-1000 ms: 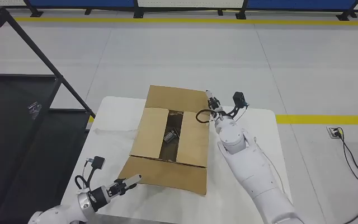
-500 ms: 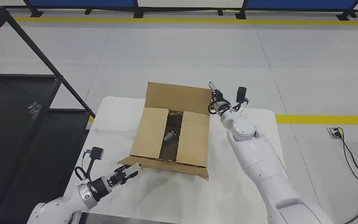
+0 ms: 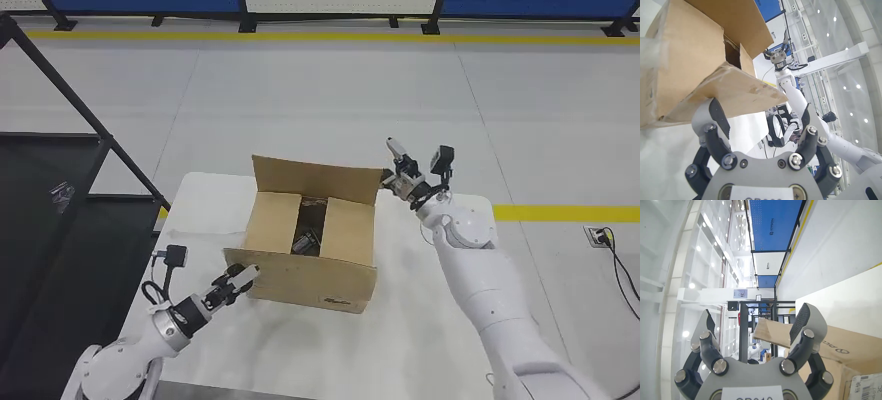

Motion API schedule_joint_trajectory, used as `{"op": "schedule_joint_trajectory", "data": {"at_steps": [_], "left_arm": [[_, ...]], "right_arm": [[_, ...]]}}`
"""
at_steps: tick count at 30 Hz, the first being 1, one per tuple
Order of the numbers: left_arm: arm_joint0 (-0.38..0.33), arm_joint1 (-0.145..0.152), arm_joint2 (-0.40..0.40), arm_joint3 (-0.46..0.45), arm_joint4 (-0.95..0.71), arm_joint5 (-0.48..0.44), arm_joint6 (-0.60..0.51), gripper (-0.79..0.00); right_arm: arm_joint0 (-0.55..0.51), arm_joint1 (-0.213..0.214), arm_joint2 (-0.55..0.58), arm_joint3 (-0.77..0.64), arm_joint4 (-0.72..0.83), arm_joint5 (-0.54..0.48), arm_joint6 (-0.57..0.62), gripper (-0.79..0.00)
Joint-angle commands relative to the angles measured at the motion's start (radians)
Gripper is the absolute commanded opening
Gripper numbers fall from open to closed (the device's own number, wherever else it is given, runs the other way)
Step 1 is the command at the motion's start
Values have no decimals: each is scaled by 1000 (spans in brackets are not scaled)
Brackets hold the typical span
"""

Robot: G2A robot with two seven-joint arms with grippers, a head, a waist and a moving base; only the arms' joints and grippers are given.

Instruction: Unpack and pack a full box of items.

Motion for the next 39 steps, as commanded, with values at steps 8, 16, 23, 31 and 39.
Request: {"op": "schedule_joint_trajectory", "data": {"at_steps": [8, 16, 23, 31, 39], "left_arm": [[-89, -9, 98, 48, 49, 35, 85, 0], [-168, -21, 174, 115, 56, 58, 147, 0], [-227, -31, 224, 163, 68, 85, 197, 0], [-246, -35, 244, 179, 66, 78, 202, 0], [-237, -35, 242, 172, 65, 72, 208, 0]], "right_arm": [[-151, 40, 46, -316, -16, 42, 150, 0], [-257, 72, 50, -563, -108, 193, 248, 0], [-321, 79, 16, -705, -193, 308, 138, 0], [-357, 84, -4, -774, -189, 415, 84, 0], [-347, 78, -25, -773, -84, 413, 47, 0]]}}
